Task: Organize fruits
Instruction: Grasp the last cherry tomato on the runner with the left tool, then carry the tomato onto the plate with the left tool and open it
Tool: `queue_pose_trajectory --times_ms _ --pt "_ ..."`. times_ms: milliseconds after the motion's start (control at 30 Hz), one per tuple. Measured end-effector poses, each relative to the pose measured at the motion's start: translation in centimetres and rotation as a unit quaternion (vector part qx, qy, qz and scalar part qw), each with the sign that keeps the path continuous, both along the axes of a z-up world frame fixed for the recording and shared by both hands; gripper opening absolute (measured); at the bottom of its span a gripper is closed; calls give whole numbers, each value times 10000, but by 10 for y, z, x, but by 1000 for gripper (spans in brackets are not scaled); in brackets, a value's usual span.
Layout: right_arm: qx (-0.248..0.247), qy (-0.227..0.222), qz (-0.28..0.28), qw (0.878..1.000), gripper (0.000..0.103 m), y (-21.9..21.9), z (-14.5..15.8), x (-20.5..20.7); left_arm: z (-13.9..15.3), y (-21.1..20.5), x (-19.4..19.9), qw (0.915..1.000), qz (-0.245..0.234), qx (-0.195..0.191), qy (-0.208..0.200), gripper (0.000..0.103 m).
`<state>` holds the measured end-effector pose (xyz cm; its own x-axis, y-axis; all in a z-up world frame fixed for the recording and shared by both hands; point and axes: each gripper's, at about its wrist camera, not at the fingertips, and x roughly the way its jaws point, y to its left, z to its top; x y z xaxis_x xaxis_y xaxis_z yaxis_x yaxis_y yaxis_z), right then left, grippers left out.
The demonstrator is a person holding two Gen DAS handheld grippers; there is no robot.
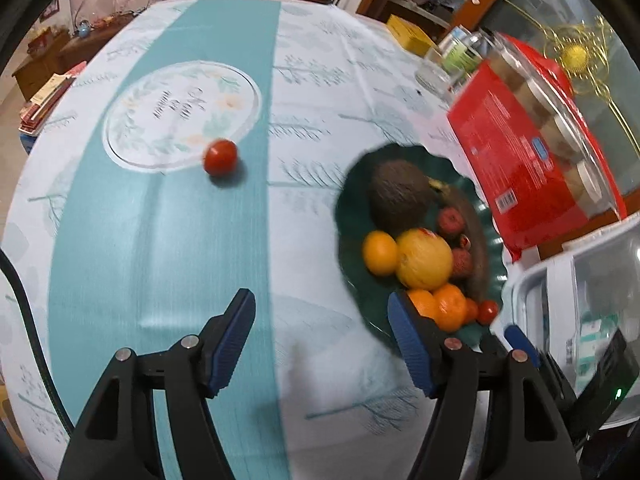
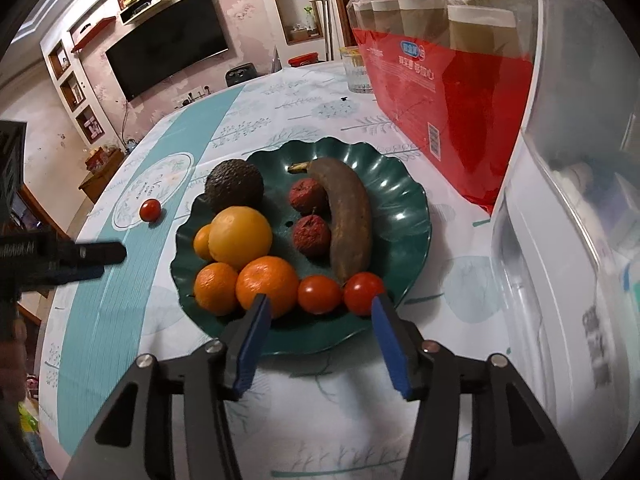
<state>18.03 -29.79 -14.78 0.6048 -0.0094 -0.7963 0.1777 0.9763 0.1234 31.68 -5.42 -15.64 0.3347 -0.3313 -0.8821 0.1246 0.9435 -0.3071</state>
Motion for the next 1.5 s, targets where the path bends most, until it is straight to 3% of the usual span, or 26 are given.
queue_pose_trajectory --times_ms 300,633,1067,1267,1500 --pt "-44 224 -319 9992 57 27 -8 -10 -16 30 50 9997 67 -43 -222 68" --pt "-283 433 -410 9978 57 52 -19 -17 -47 31 95 9985 -32 168 -517 68" --pt "-510 535 -423 9964 57 67 -20 -17 -69 39 115 9976 90 142 -677 40" --pt "-513 557 -424 9962 57 68 -21 -17 -73 40 119 9971 77 192 -738 32" --pt "-496 578 -385 9964 57 70 -22 -16 -66 39 116 9968 -12 120 -793 32"
